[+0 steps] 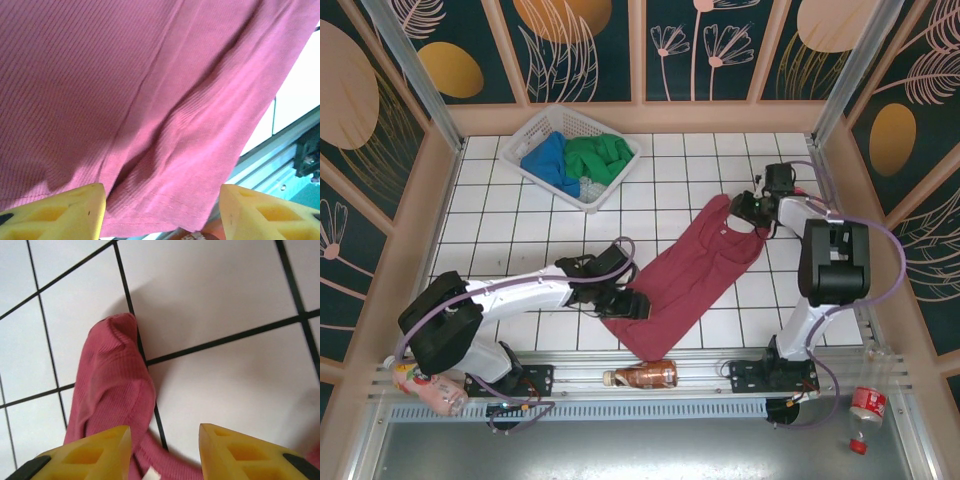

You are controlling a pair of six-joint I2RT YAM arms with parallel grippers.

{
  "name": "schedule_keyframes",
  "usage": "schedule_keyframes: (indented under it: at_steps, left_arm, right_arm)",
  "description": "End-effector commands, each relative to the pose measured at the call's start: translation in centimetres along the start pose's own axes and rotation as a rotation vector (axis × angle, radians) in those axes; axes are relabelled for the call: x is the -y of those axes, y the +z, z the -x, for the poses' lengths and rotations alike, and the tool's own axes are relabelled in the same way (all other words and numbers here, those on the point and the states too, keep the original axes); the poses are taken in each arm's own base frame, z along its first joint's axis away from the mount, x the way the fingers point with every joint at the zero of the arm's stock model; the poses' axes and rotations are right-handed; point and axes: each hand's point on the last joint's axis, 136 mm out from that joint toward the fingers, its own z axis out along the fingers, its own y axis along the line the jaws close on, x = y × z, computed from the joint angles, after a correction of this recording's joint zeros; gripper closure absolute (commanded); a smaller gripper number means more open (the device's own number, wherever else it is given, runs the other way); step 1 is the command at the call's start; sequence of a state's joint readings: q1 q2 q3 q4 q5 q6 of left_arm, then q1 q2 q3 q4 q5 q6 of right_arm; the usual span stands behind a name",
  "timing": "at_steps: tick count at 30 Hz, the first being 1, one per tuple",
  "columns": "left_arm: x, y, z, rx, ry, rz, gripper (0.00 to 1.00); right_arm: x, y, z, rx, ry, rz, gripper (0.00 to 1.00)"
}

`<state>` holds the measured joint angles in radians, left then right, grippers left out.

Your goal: Fold and stack the tank tops

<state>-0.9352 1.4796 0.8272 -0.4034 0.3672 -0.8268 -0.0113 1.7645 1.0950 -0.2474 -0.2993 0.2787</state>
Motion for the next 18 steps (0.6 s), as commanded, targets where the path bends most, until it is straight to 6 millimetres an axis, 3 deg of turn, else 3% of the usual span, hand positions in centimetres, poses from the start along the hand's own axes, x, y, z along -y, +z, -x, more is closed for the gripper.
schedule_keyframes:
  at_steps: [1, 5, 11, 15, 18]
  left_arm:
    - [0.8, -1.3, 0.1, -0.009, 0.040, 0.011, 0.35]
    - [0.9, -0.7, 2.3, 0.039, 0.069, 0.019, 0.33]
    - [-0.6, 1.1, 4.7, 0.047, 0.092, 0.049, 0.34]
    - [-1.2, 1.2, 5.8, 0.061, 0.092, 0.044, 0.34]
    - [-1.4, 1.2, 6.0, 0.059, 0.093, 0.042, 0.33]
  right_arm:
    - [-0.8, -2.9, 0.0, 0.008, -0.028, 0.005, 0.60]
    - [-5.5, -3.3, -2.7, -0.014, -0.053, 0.181, 0.61]
    - [-9.6, -2.4, -9.9, -0.121, -0.063, 0.292, 0.60]
    - [-9.6, -1.0, -14.1, -0.206, -0.057, 0.282, 0.60]
    - [-8.3, 0.3, -15.4, -0.233, -0.057, 0.241, 0.61]
